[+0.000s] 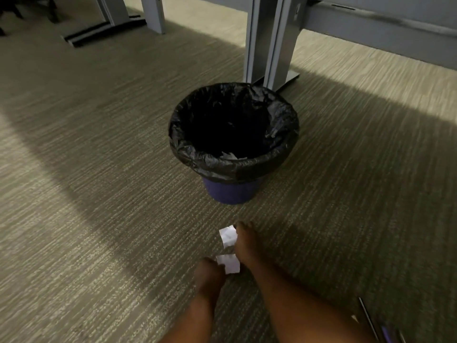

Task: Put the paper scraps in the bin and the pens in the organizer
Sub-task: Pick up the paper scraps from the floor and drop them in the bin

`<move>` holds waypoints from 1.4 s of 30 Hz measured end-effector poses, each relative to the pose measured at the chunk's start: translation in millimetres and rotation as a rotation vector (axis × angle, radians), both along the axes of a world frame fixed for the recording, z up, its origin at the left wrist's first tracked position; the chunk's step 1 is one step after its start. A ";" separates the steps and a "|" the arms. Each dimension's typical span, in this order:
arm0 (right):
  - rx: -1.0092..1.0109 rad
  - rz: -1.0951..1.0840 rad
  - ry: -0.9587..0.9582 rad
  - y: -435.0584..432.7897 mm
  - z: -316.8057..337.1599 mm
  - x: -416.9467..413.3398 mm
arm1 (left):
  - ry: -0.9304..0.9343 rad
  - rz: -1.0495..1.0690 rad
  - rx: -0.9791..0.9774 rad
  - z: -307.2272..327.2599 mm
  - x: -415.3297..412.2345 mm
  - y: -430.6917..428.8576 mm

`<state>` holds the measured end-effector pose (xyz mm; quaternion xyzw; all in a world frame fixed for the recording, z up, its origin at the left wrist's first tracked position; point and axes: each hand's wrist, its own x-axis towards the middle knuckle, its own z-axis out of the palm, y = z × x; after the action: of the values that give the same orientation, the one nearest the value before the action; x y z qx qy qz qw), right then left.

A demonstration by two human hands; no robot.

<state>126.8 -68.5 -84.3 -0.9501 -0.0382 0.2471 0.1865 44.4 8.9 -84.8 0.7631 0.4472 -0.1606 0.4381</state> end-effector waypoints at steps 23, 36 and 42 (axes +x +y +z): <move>0.549 -0.698 -0.528 -29.6 45.1 -32.0 | -0.575 0.581 0.136 83.2 17.7 -26.5; 0.867 -0.584 -0.955 -21.3 212.2 50.8 | -1.105 0.149 0.348 227.4 119.6 -10.0; 0.726 -0.417 -0.744 4.6 236.3 115.0 | -0.928 0.054 0.357 249.3 169.9 14.5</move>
<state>241.8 -63.9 152.0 -0.8355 0.0048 -0.1760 0.5206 214.3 23.3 164.5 0.8053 0.2452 0.2867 0.4574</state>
